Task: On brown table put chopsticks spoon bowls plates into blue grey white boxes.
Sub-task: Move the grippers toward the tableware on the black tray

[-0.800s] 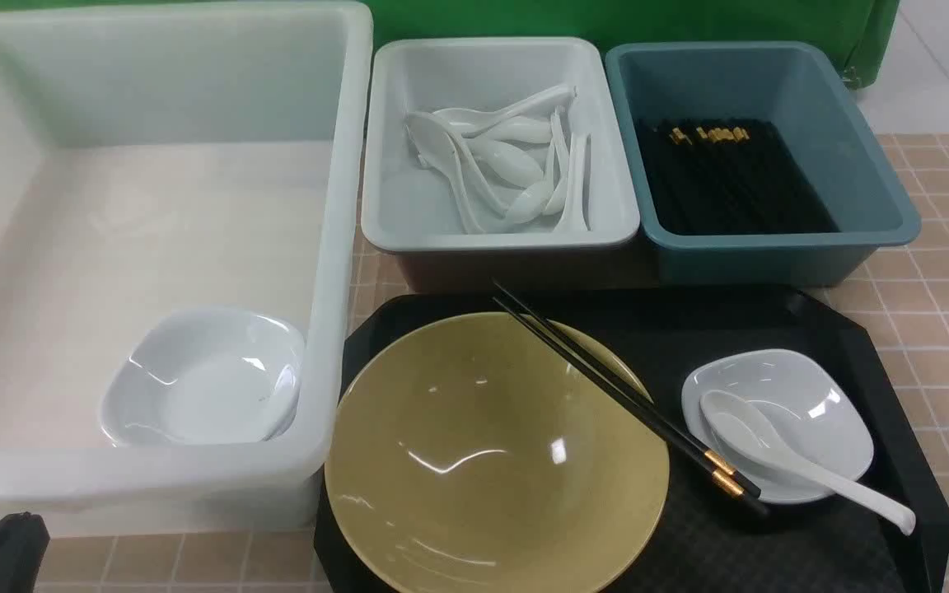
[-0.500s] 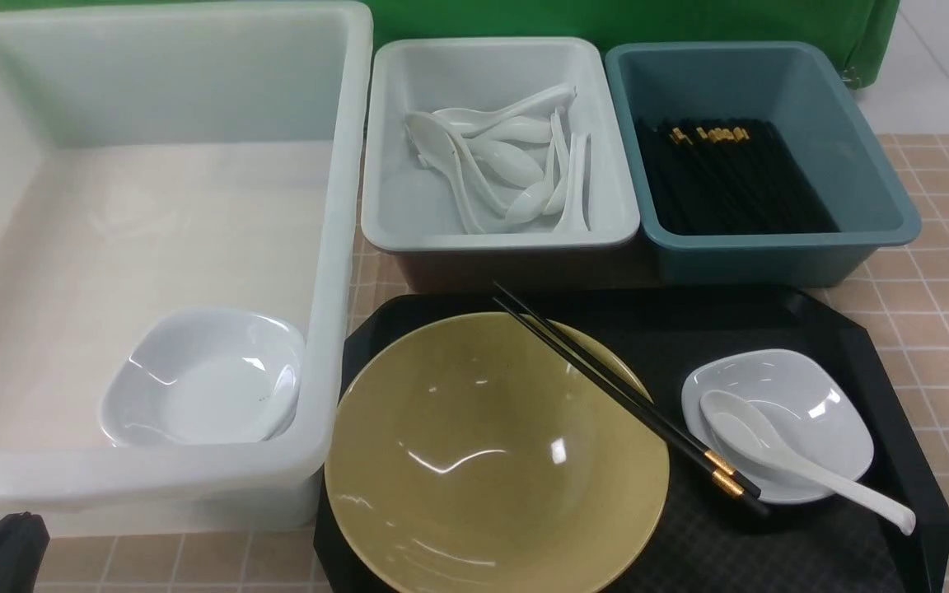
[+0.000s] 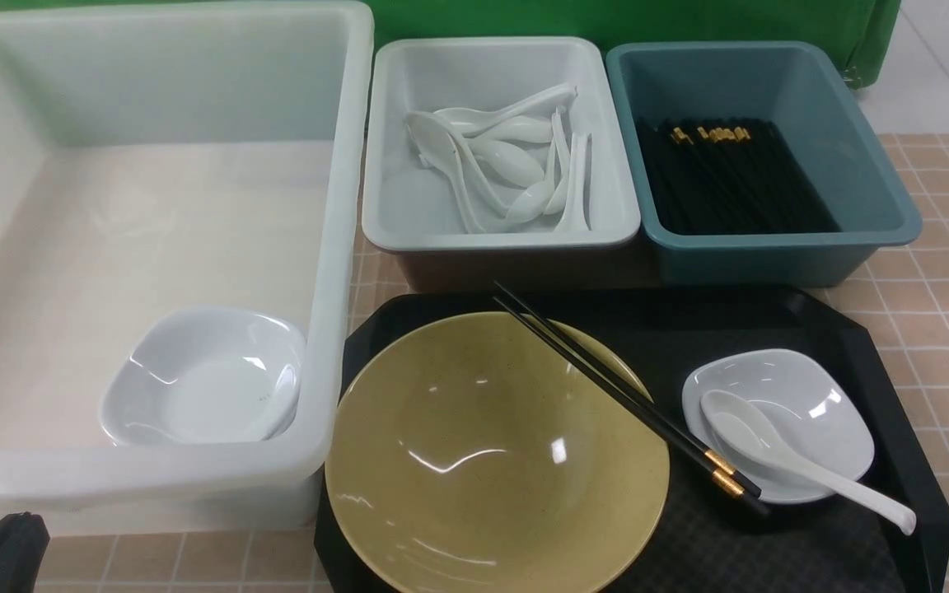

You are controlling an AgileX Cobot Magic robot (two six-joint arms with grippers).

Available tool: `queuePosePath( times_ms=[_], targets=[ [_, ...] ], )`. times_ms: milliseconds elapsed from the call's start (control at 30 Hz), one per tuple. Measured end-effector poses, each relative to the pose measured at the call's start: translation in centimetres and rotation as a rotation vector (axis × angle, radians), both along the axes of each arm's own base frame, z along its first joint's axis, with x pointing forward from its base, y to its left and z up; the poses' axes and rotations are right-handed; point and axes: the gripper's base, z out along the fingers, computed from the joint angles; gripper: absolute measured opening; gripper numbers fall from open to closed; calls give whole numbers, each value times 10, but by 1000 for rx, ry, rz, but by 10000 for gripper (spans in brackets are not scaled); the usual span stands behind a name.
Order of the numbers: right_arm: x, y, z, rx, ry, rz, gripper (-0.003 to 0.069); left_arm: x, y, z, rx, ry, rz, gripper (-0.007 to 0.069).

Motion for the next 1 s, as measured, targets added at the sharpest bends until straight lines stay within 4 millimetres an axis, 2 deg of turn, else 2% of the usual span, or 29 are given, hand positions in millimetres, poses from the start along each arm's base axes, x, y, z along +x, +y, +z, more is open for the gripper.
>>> queuePosePath(
  times_ms=[1000],
  targets=[
    [0,0,0,7,-1,-4,238,0,0,0,0,0,0,1]
  ],
)
